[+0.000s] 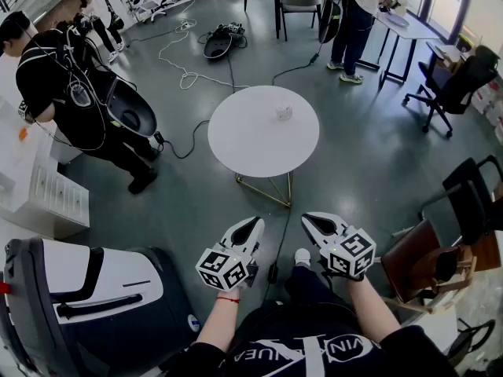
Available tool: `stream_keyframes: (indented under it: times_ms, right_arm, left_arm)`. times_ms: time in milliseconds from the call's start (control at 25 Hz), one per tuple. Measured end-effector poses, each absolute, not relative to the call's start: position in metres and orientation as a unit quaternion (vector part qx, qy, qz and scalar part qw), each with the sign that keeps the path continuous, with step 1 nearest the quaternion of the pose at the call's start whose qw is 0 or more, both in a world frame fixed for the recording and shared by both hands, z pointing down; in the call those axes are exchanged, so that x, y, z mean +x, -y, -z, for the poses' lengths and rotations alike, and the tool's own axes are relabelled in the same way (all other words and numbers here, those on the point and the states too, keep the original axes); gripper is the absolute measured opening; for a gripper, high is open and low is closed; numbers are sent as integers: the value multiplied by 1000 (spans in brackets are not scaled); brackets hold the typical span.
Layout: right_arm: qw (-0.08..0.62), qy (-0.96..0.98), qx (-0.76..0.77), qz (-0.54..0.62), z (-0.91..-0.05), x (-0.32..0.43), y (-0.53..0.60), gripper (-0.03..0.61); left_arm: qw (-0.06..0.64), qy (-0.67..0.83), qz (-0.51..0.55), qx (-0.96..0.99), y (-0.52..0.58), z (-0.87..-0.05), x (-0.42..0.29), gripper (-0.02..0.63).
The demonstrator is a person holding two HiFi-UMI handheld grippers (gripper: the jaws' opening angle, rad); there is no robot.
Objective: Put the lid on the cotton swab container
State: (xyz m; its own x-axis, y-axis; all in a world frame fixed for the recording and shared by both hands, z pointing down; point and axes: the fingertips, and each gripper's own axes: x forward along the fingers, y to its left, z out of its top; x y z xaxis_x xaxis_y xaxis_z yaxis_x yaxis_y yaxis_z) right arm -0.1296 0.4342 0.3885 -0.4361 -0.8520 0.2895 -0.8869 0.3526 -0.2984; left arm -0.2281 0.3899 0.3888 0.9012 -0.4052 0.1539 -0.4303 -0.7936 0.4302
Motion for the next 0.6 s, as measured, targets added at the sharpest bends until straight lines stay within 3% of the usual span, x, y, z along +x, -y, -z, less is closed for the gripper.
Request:
stream_keyframes:
  times_ms: [600]
  right_arm:
    - [73, 851, 486, -185, -396, -57, -324, 2]
  left_arm:
    - [230, 233, -37, 944, -291, -399, -113, 9]
